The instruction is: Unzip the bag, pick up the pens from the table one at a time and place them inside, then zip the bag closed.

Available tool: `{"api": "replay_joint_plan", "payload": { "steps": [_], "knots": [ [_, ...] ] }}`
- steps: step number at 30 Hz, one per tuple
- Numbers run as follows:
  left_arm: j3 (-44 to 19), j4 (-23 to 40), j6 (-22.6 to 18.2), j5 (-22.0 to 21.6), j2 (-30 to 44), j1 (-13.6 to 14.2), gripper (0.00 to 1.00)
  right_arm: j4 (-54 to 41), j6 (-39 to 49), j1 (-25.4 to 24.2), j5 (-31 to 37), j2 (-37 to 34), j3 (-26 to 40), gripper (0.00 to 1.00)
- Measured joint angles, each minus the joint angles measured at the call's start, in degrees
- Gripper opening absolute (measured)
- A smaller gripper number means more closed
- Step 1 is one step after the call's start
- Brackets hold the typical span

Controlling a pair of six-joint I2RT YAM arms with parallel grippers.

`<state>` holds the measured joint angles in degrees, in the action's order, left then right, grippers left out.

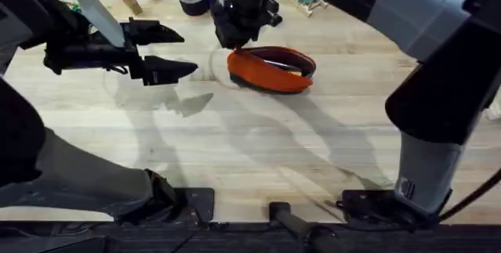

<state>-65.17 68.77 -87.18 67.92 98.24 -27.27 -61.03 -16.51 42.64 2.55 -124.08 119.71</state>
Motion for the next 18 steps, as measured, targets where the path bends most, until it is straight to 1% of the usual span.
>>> {"api": "replay_joint_plan", "payload": {
  "steps": [4, 18],
  "knots": [
    [0.0, 0.0, 0.0, 0.0, 0.0, 0.0, 0.993, -2.5, 0.0, -0.1, 0.3, 0.0, 2.1, 0.029],
    [0.0, -0.4, 0.0, 0.5, 0.0, 0.1, 0.993, -3.3, 0.0, -0.1, 0.2, 0.0, 2.1, 0.029]
  ]
}}
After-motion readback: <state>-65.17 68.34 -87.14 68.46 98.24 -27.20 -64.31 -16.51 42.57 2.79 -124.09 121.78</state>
